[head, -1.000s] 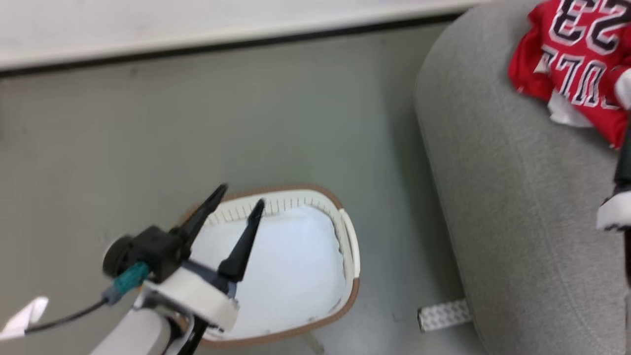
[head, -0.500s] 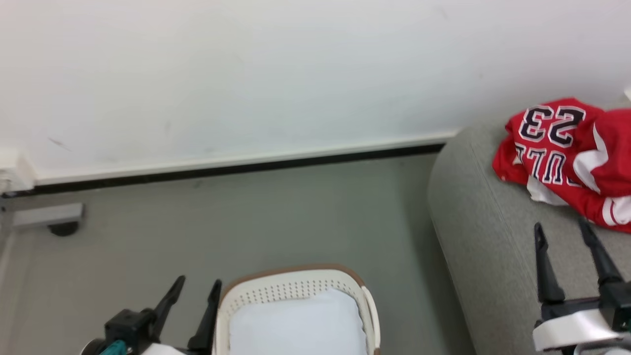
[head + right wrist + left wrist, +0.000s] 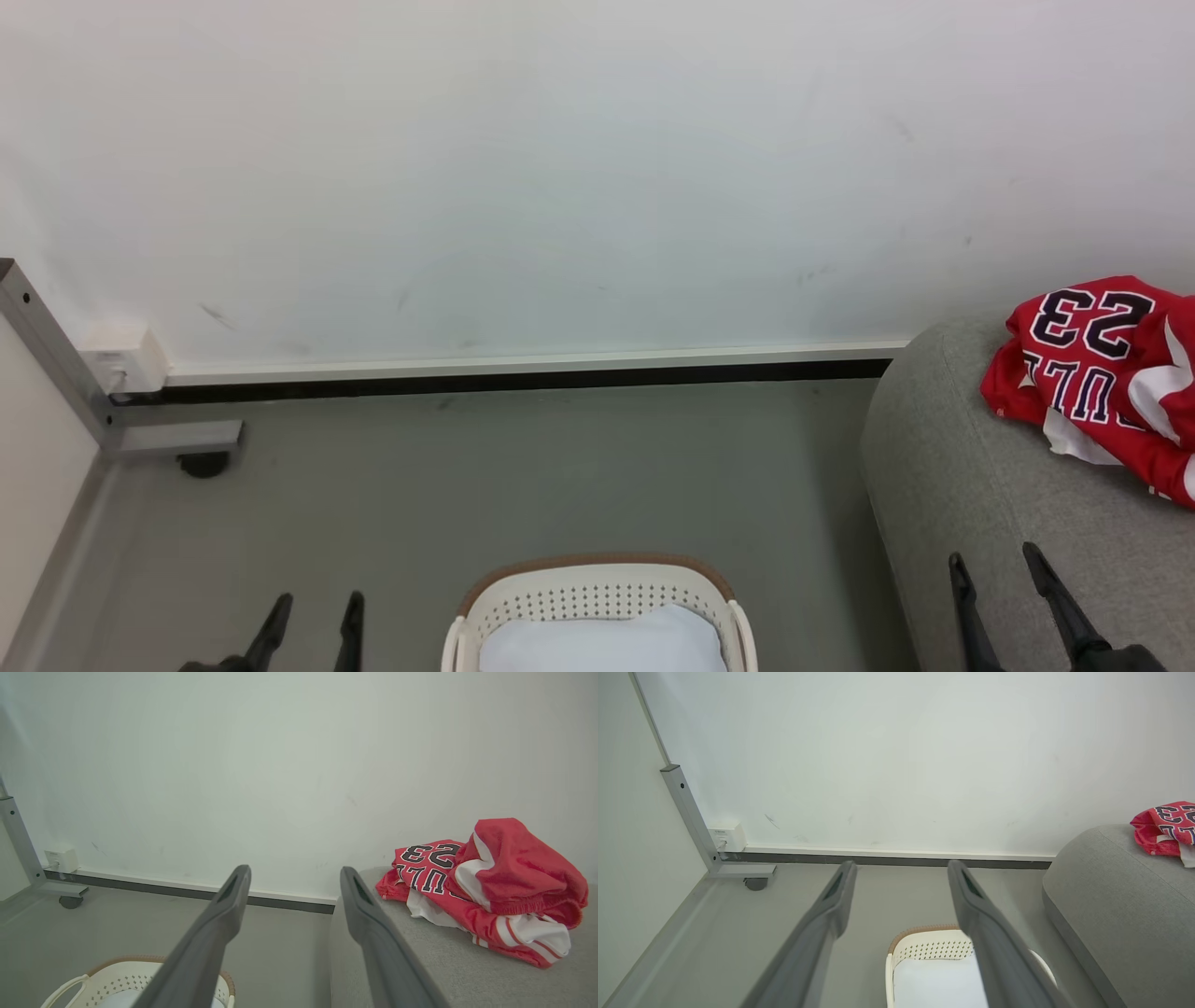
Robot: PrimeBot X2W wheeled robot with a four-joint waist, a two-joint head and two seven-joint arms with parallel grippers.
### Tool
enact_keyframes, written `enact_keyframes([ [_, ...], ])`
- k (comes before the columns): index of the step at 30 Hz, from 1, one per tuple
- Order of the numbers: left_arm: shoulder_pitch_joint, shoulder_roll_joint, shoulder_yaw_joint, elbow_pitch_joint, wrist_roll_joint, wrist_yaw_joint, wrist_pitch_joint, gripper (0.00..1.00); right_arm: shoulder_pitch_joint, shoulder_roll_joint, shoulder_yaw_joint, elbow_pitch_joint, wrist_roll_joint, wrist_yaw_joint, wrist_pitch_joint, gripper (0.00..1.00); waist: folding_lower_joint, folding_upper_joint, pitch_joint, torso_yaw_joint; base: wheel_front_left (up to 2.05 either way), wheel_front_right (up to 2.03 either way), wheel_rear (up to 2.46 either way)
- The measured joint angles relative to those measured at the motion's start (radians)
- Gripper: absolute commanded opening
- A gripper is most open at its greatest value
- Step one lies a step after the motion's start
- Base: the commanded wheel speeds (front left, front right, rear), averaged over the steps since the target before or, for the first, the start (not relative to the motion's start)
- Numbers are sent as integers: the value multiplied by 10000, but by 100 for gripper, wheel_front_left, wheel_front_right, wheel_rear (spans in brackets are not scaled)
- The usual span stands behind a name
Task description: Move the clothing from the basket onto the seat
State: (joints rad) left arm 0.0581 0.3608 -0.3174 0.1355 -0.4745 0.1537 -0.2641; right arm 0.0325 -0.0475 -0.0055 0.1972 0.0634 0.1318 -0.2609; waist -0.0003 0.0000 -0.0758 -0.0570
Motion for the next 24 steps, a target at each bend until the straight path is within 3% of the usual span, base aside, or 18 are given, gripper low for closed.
enact_keyframes([
  [12, 255, -686, 775, 334, 717, -746, 0, 100, 93, 4, -8, 368, 167, 0, -2, 100, 2, 0, -61, 157, 0, 0, 0],
  [13, 262, -713, 773, 395, 732, -750, 2, 0, 104, 10, 0, 424, 173, 2, 0, 0, 2, 0, -62, 161, 0, 0, 0],
  [19, 486, -1053, 627, 861, 696, -752, 31, 0, 307, 148, 10, 940, 247, 2, 107, 0, 2, 0, -55, 167, 0, 0, 0],
  [24, 472, -1214, 846, 861, -44, -828, 291, 0, 293, 150, -75, 988, 1220, 2, 410, 0, 2, 0, -24, 183, 0, 0, 0],
])
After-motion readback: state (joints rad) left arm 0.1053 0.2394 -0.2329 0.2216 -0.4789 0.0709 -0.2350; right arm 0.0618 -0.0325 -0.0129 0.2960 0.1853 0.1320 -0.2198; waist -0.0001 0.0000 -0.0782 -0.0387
